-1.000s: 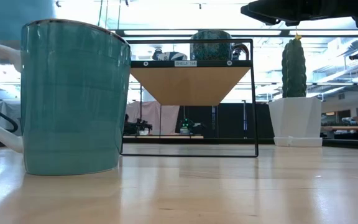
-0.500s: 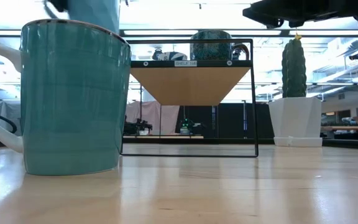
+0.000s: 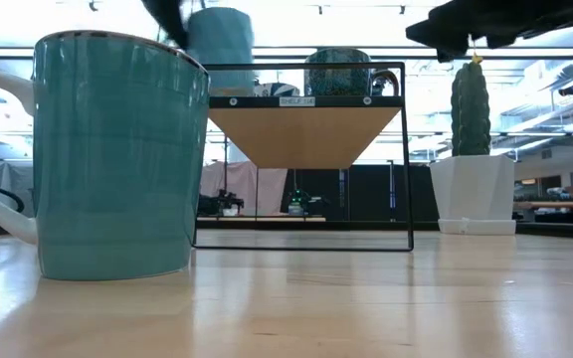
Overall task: Place coffee mugs
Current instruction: Put the light blue mug on the shelf
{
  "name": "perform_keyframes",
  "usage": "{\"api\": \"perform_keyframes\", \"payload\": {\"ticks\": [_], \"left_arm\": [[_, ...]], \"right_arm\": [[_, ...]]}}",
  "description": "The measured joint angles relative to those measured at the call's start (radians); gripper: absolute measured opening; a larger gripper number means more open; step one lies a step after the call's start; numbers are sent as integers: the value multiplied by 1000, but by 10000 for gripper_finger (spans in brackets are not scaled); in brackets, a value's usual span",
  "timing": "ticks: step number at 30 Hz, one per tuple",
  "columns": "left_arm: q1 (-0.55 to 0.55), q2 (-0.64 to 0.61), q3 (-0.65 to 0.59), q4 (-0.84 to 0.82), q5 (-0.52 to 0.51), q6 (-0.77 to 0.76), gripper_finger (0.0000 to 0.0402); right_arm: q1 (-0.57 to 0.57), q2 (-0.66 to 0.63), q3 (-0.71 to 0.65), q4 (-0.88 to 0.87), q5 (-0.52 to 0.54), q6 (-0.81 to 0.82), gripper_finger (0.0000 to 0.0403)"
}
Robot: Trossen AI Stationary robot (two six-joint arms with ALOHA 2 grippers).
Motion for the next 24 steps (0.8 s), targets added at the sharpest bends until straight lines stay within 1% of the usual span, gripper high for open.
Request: {"api": "perform_keyframes", "payload": {"ticks": [3,6,8,12,14,15,20,24], "left_arm": [[89,4,0,94,96,150,59],[167,11,0,145,184,256,59],[209,11,0,157,219,307,59],[268,11,0,191,240,377,59],[293,11,1,196,266,411,59],[303,17,1,195,282,418,59],[321,52,1,198,320,420,59],[320,83,1,198,317,446,59]], "right_arm": [[32,1,0,-20,11,67,196],[73,1,0,-44,18,141,196],[103,1,0,-53,16,189,196],[167,4,0,-75,-44,279,196],[195,12,0,-66,-50,312,196],[206,16,0,-66,-44,318,196],[233,27,0,-64,80,348,196],[237,32,0,-67,87,369,196]]}}
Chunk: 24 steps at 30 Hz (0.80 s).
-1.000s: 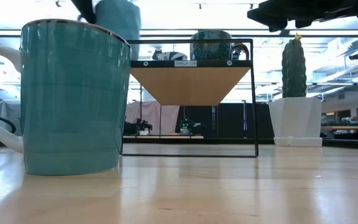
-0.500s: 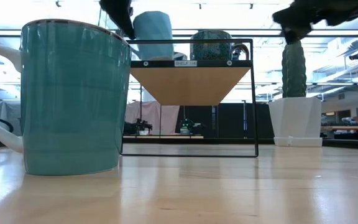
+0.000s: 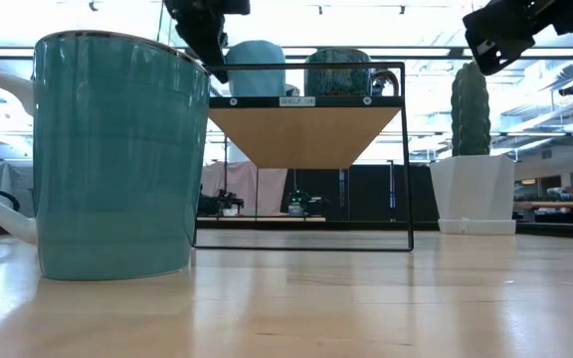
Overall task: Place coffee mugs
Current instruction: Put the light blue mug on the shelf
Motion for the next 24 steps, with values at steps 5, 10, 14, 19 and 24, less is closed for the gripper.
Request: {"api": "perform_keyframes", "payload": {"ticks": [5,10,14,19,24], "left_arm": [[-1,36,0,6,-14,40,59],[-1,60,0,32,-58,76,59],[-1,66,0,53,-72,107,59],[-1,68,0,81,-88,114,92],[-1,68,0,89,-89,114,129]], "right_arm": [[0,2,0,2,1,11,196],[0,2,0,8,2,10,196],[0,2,0,10,2,6,196],[0,2,0,9,2,0,196],[0,2,0,9,2,0,196]]}}
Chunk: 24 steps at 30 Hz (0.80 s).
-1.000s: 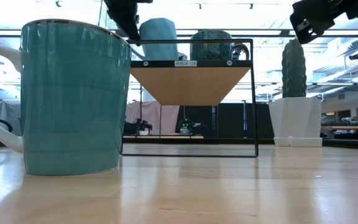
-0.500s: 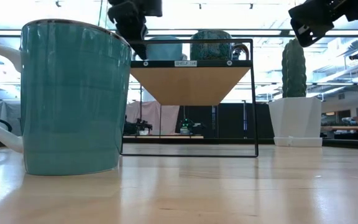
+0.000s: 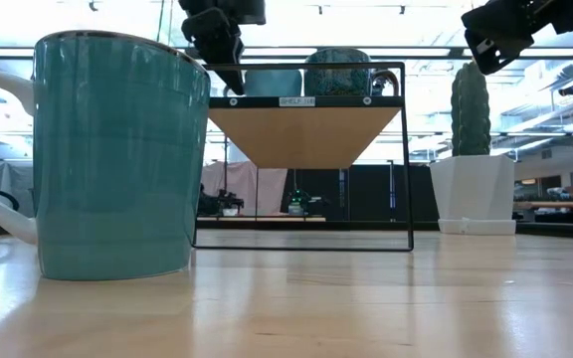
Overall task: Place coffee mugs
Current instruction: Put the light blue mug on the shelf, then put the purple mug on the shelf
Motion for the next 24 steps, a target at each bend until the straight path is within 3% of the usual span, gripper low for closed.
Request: {"api": "perform_keyframes", "payload": {"ticks": [5,13,24], "left_arm": [[0,0,0,-3,-9,0,145],[0,0,0,-19,-149,0,150],[-37,-12,13,-60,-150,-27,150]], "right_arm": [[0,0,0,0,0,0,196],[0,0,0,0,0,0,196],[0,0,0,0,0,0,196]]}}
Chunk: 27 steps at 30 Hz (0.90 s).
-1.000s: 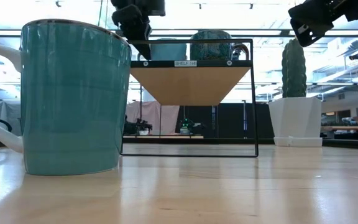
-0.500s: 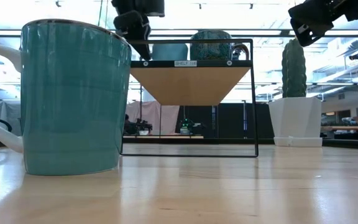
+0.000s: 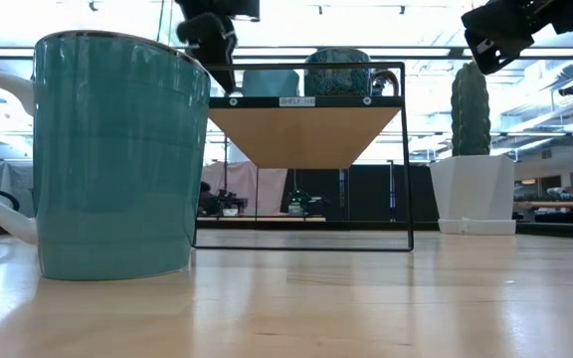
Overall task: Place coffee mugs
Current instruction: Put the purple mug on the shelf
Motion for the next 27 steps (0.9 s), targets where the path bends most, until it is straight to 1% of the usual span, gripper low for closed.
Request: {"api": "perform_keyframes", "payload": {"ticks": [4,6,9,12,14,18,21,23,25,27], "left_arm": [[-35,-13,62,-77,-38,-40,150],[-53,-18,89,-115,-24,-96,151],[-89,-20,110,-156,65,-205,151],[-126,-20,106,-251,154,-331,151],[-160,-23,78,-293,174,-407,151],[-243,-27,-8,-323,174,-515,151],[-299,-35,-81,-293,159,-568,151],[-325,-32,-133,-276,129,-596,151],[-337,-33,-183,-240,101,-615,150],[-339,-33,-233,-198,101,-619,150]], "right_arm": [[0,0,0,-1,0,-15,196],[0,0,0,3,0,-26,196],[0,0,0,7,0,-41,196],[0,0,0,9,0,-61,196],[0,0,0,16,0,-80,196],[-4,0,0,23,0,-119,196],[-14,0,0,33,0,-151,196],[-24,0,0,43,0,-166,196],[-35,0,0,48,0,-177,196],[-44,0,0,56,0,-184,196]]}}
